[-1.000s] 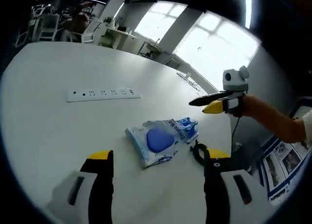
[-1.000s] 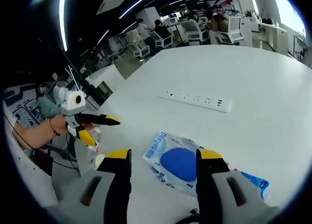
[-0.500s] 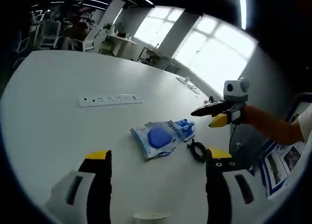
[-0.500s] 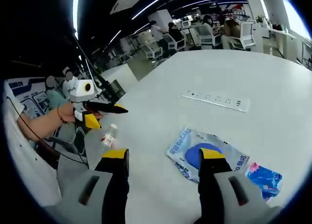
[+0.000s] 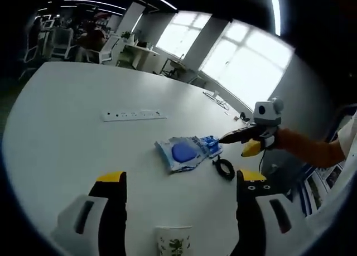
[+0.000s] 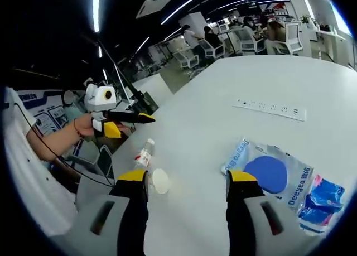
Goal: Arrange the tabletop items into an orderly group along one side of the table until the central work area is clear of visible clutter.
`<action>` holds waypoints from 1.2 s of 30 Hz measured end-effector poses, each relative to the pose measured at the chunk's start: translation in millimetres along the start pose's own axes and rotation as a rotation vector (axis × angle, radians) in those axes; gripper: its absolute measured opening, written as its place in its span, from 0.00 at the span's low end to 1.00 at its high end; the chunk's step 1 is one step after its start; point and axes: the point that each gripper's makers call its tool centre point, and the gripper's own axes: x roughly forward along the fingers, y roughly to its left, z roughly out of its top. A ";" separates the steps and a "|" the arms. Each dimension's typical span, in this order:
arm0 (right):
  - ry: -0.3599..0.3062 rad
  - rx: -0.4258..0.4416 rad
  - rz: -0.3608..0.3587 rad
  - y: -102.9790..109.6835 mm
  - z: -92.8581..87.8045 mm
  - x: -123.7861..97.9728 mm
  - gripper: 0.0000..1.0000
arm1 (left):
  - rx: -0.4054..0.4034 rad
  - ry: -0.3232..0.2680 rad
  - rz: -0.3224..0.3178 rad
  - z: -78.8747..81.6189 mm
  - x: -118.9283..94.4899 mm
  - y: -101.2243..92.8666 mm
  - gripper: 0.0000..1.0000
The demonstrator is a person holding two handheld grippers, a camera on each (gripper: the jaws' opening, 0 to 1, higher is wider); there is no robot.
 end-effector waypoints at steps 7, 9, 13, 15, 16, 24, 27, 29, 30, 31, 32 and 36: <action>0.027 0.014 0.060 23.0 -18.5 17.7 0.54 | -0.013 -0.010 0.024 -12.5 -25.6 3.6 0.83; 0.041 0.015 0.079 30.0 -24.0 24.1 0.53 | -0.017 -0.013 0.030 -16.4 -33.8 4.0 0.84; 0.066 0.012 0.126 44.4 -32.3 39.7 0.51 | -0.031 -0.024 0.042 -22.1 -49.4 6.7 0.83; 0.084 0.016 0.155 53.3 -37.2 48.7 0.51 | -0.039 -0.031 0.047 -24.8 -57.1 7.9 0.83; 0.092 0.010 0.162 55.8 -39.6 52.6 0.51 | -0.043 -0.034 0.049 -25.6 -60.0 8.6 0.83; 0.181 -0.016 0.246 69.9 -61.0 90.3 0.50 | -0.070 -0.040 0.068 -39.2 -80.8 15.0 0.84; 0.195 -0.011 0.268 72.3 -63.3 99.1 0.50 | -0.076 -0.034 0.078 -44.8 -86.2 19.0 0.84; 0.206 -0.011 0.283 72.9 -65.8 106.6 0.48 | -0.090 -0.041 0.082 -46.8 -90.8 22.2 0.84; 0.209 -0.011 0.288 73.1 -66.7 108.2 0.47 | -0.094 -0.044 0.085 -47.3 -92.7 23.3 0.84; 0.231 -0.007 0.307 73.5 -71.3 113.8 0.47 | -0.097 -0.047 0.088 -47.8 -94.5 24.4 0.84; 0.243 -0.008 0.317 73.5 -74.2 118.4 0.47 | -0.099 -0.049 0.090 -48.0 -95.4 24.9 0.84; 0.289 -0.009 0.351 74.1 -83.8 130.3 0.43 | -0.121 -0.066 0.107 -50.8 -102.1 31.3 0.85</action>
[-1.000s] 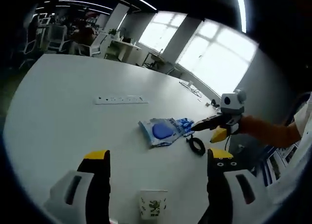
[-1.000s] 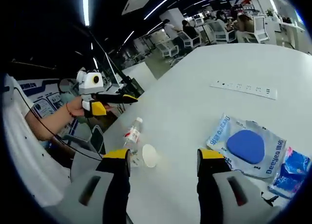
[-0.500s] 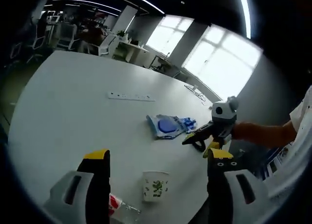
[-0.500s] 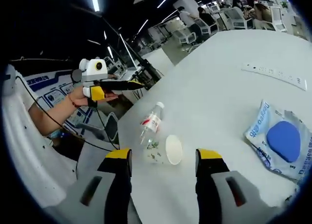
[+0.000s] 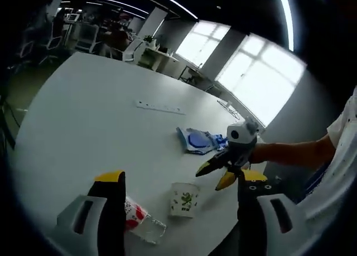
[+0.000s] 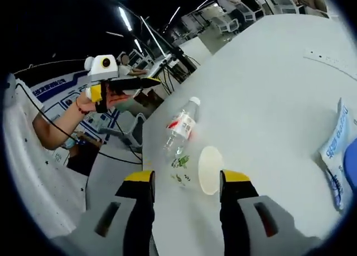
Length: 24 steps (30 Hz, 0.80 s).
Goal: Arrange the tabletop items into an orderly group along one side of the table until the central work area is clear of visible clutter.
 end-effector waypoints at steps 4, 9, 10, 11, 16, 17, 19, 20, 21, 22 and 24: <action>0.032 0.008 0.026 -4.3 -2.3 9.3 0.39 | -0.015 -0.005 0.014 -3.7 -4.8 6.1 0.84; 0.060 0.023 0.067 -4.5 -4.0 13.4 0.32 | -0.035 -0.015 0.026 -7.3 -8.9 12.4 0.84; 0.063 0.020 0.067 -5.8 -3.6 15.5 0.31 | -0.037 -0.014 0.029 -8.3 -9.4 13.5 0.84; 0.071 0.019 0.071 -5.3 -4.4 16.4 0.30 | -0.040 -0.014 0.032 -9.4 -10.1 14.8 0.84; 0.095 0.025 0.106 -5.2 -5.3 19.8 0.23 | -0.051 -0.020 0.039 -10.6 -13.1 17.1 0.84; 0.101 0.028 0.110 -5.9 -6.1 20.1 0.22 | -0.053 -0.021 0.040 -10.7 -13.7 17.8 0.84; 0.113 0.025 0.115 -5.9 -6.4 21.6 0.19 | -0.056 -0.026 0.045 -10.9 -15.3 19.3 0.84; 0.115 0.021 0.120 -5.2 -6.3 21.7 0.16 | -0.059 -0.028 0.047 -11.1 -16.0 19.7 0.84; 0.121 0.024 0.128 -4.2 -6.3 21.8 0.13 | -0.060 -0.028 0.049 -11.9 -16.6 20.3 0.84; 0.124 0.023 0.134 -3.3 -6.4 21.7 0.11 | -0.060 -0.026 0.051 -12.9 -17.1 20.7 0.84; 0.130 0.021 0.141 -3.0 -6.6 21.7 0.07 | -0.060 -0.024 0.054 -14.9 -18.0 20.8 0.84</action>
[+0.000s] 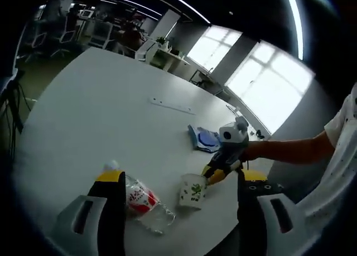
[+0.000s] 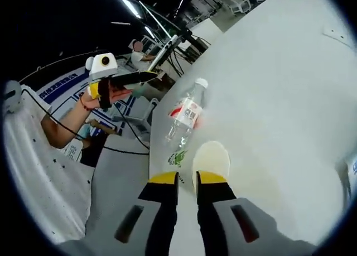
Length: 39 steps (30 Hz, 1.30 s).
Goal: Arrange the tabletop items into an orderly group along one side of the table until the central work area is clear of visible clutter.
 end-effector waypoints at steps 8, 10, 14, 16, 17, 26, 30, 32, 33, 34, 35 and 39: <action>0.029 0.005 0.047 9.6 -3.9 -3.1 0.01 | -0.010 -0.010 0.007 -2.4 -1.8 1.4 0.84; 0.027 -0.003 0.052 12.9 -3.9 -4.6 0.00 | -0.009 -0.013 0.009 -2.5 -2.2 1.6 0.84; 0.044 -0.056 0.050 23.0 -4.8 -8.9 0.00 | -0.008 -0.019 0.007 -1.8 -2.3 0.5 0.84; 0.057 -0.058 0.044 25.1 -6.7 -11.2 0.00 | -0.009 -0.025 0.006 -1.1 -2.2 -0.3 0.84; 0.056 -0.063 0.043 27.1 -6.5 -13.7 0.00 | -0.008 -0.026 0.005 -1.2 -2.1 -0.6 0.84; 0.031 -0.125 -0.005 39.2 6.4 -44.1 0.00 | -0.003 -0.033 -0.005 -4.1 2.1 -7.8 0.83; 0.049 -0.198 -0.063 38.2 14.1 -59.1 0.00 | 0.003 -0.039 -0.016 -2.3 4.2 -12.2 0.83; 0.051 -0.218 -0.078 38.6 18.7 -64.5 0.00 | 0.007 -0.039 -0.017 -1.8 5.1 -13.0 0.83; 0.047 -0.226 -0.089 40.3 22.3 -68.1 0.00 | 0.011 -0.040 -0.019 -1.5 5.7 -14.1 0.83; 0.047 -0.238 -0.103 40.0 25.7 -72.4 0.00 | 0.013 -0.041 -0.021 -1.0 5.9 -14.7 0.83; 0.047 -0.246 -0.114 39.4 28.0 -75.1 0.00 | 0.013 -0.042 -0.023 -0.9 6.2 -15.1 0.83; 0.069 -0.296 -0.175 34.7 36.0 -87.4 0.00 | 0.015 -0.046 -0.031 0.2 6.8 -16.1 0.84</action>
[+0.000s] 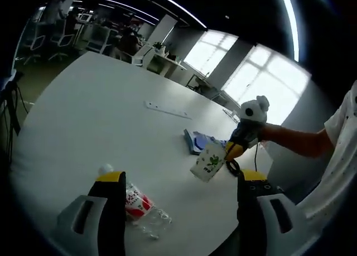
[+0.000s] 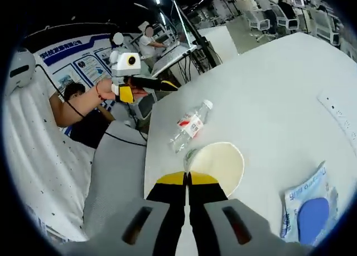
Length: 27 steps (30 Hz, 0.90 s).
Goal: Arrange the tabletop items into an orderly group along one side of the table until the central work area is clear of visible clutter.
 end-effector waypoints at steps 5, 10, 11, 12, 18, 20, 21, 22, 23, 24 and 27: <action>0.091 -0.091 -0.080 -14.3 -3.1 -12.4 0.00 | 0.006 -0.001 -0.004 0.8 0.6 0.8 0.84; 0.155 -0.189 -0.156 -27.6 1.2 -21.6 0.00 | 0.011 0.002 -0.005 -0.1 -0.2 2.6 0.84; 0.176 -0.213 -0.169 -29.8 0.9 -23.0 0.00 | 0.015 0.005 -0.007 -0.9 -0.5 2.9 0.85; 0.190 -0.228 -0.179 -32.4 0.8 -24.4 0.00 | 0.017 0.007 -0.006 -1.8 -0.7 3.3 0.85; 0.260 -0.330 -0.244 -49.4 4.0 -31.5 0.00 | 0.024 0.025 0.004 -10.0 -4.1 7.3 0.85; 0.286 -0.360 -0.271 -56.6 3.9 -33.5 0.00 | 0.031 0.027 0.005 -12.4 -6.1 8.0 0.86; 0.314 -0.391 -0.288 -61.1 2.7 -35.0 0.00 | 0.030 0.027 0.004 -13.3 -7.0 8.5 0.86; 0.328 -0.408 -0.296 -63.2 2.3 -35.3 0.00 | 0.029 0.027 0.004 -14.1 -7.9 8.9 0.86; 0.335 -0.419 -0.299 -64.2 2.2 -34.8 0.00 | 0.028 0.024 0.004 -14.6 -9.7 9.3 0.86; 0.337 -0.423 -0.298 -65.6 2.3 -33.9 0.00 | 0.027 0.022 0.004 -14.9 -10.9 9.8 0.86; 0.348 -0.445 -0.314 -71.9 3.4 -34.7 0.00 | 0.030 0.020 0.008 -15.9 -14.5 11.6 0.87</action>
